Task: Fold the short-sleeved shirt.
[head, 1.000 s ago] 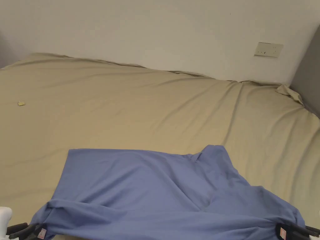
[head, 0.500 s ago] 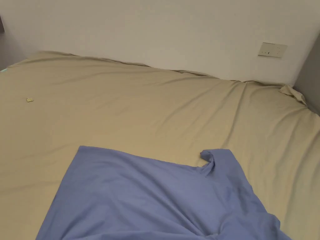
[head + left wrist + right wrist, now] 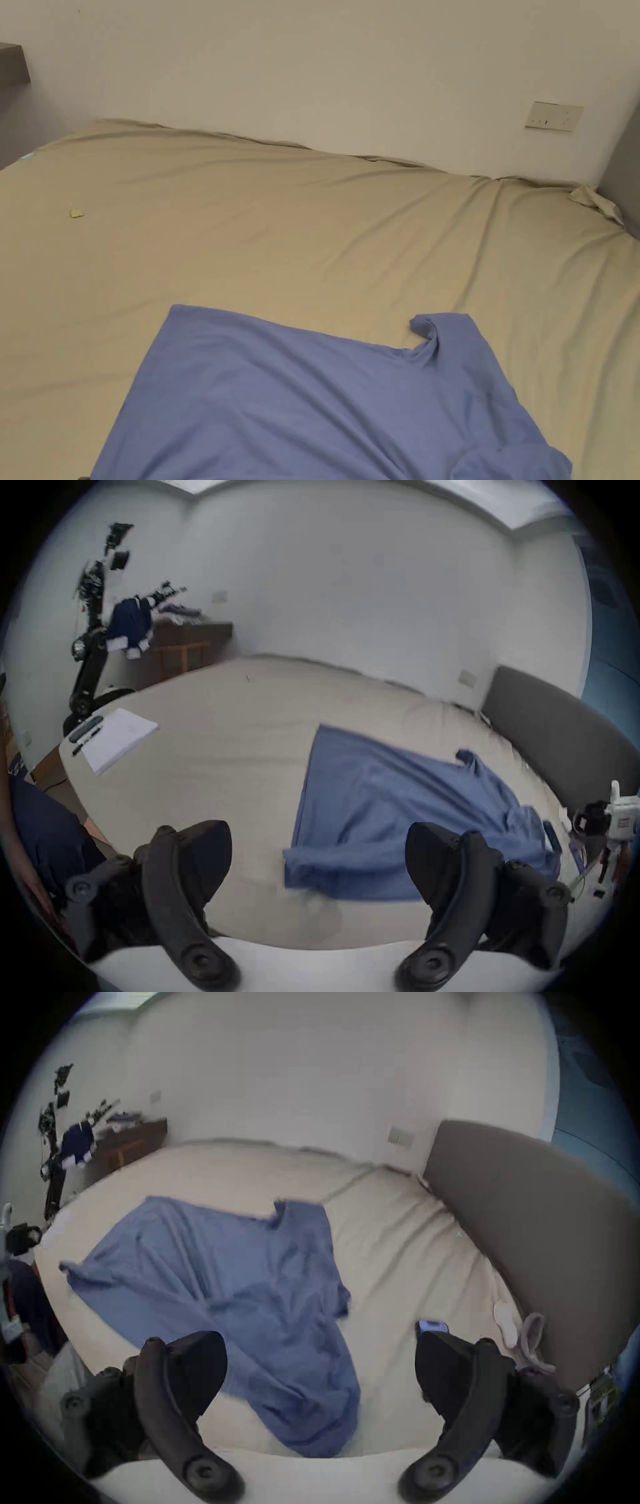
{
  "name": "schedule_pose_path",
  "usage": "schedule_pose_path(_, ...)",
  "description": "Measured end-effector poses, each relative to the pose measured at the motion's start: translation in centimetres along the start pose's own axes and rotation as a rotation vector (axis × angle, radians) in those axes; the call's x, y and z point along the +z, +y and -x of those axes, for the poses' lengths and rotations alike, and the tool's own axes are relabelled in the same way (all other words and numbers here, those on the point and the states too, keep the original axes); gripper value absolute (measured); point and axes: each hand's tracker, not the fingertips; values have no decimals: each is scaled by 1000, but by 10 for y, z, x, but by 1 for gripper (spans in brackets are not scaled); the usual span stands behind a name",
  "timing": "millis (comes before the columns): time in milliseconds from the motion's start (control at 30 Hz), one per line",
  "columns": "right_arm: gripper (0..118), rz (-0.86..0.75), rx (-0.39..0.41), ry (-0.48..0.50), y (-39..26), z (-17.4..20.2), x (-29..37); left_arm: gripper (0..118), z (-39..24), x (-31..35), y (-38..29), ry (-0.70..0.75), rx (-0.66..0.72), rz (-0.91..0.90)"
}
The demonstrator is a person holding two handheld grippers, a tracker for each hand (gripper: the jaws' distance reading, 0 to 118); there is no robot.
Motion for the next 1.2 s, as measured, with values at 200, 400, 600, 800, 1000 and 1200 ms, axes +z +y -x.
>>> schedule_pose_path(200,105,-16,-144,201,24,29,-21,111,-36,-33,34,-94,-65,-26)
schedule_pose_path(400,6,-30,-80,163,32,51,-48,0,-67,-127,93,-47,-183,-30)
schedule_pose_path(600,6,-38,-101,155,41,46,-49,0,-68,-242,155,-49,-235,14)
schedule_pose_path(800,6,-31,-108,110,47,34,-48,117,-62,-371,170,-61,-238,372)
schedule_pose_path(1000,6,1,-163,96,46,16,-61,110,-73,-438,125,-7,-171,567)
schedule_pose_path(1200,33,134,-144,199,111,-33,-158,0,-77,-409,119,-99,-135,511)
